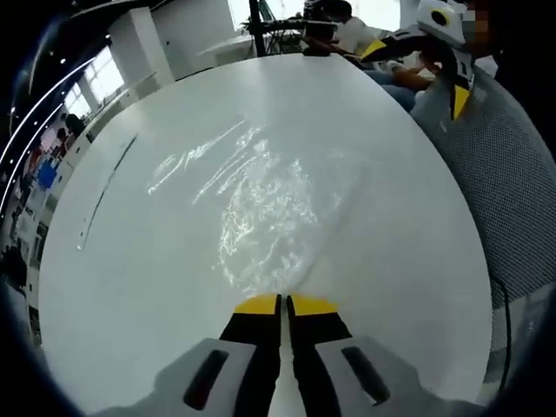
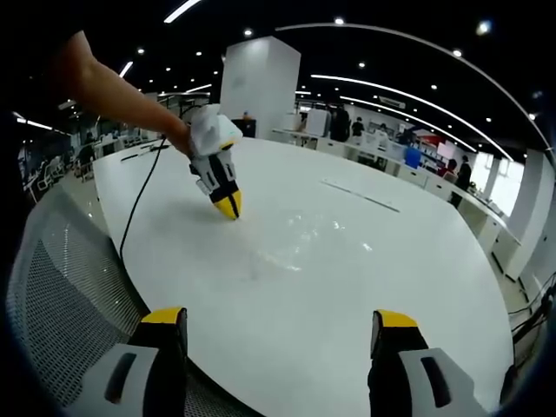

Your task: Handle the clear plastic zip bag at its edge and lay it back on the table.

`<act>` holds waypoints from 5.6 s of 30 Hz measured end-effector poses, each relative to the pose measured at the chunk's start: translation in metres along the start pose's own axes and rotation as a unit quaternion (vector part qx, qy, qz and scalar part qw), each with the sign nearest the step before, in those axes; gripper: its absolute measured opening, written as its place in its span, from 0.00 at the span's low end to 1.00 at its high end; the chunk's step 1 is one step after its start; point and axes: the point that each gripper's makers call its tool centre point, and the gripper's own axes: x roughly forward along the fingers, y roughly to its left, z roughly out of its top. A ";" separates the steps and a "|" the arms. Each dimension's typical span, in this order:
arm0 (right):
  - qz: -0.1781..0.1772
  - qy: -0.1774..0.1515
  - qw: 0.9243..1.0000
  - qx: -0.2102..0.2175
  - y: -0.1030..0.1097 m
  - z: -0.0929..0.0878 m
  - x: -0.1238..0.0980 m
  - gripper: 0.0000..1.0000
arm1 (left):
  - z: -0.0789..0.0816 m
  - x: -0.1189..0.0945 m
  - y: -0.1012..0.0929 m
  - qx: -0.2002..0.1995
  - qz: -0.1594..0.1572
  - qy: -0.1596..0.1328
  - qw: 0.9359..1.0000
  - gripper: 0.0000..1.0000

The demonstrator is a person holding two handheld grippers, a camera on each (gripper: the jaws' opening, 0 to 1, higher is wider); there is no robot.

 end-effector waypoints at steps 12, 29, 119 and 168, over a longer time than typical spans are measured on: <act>0.002 0.001 1.000 -0.002 0.001 0.000 0.000 0.87 | 0.006 0.002 -0.005 0.115 -0.008 0.033 0.993 0.10; 0.002 0.004 1.000 -0.001 0.001 -0.001 0.000 0.86 | 0.005 0.004 -0.010 0.045 -0.057 -0.002 0.997 0.02; 0.070 -0.005 0.990 -0.123 0.029 0.050 0.023 0.55 | 0.029 -0.058 -0.076 0.024 0.051 0.015 0.998 0.00; 0.151 0.006 0.978 -0.146 0.074 0.064 0.052 0.25 | 0.047 -0.067 -0.114 0.018 0.039 0.023 0.999 0.00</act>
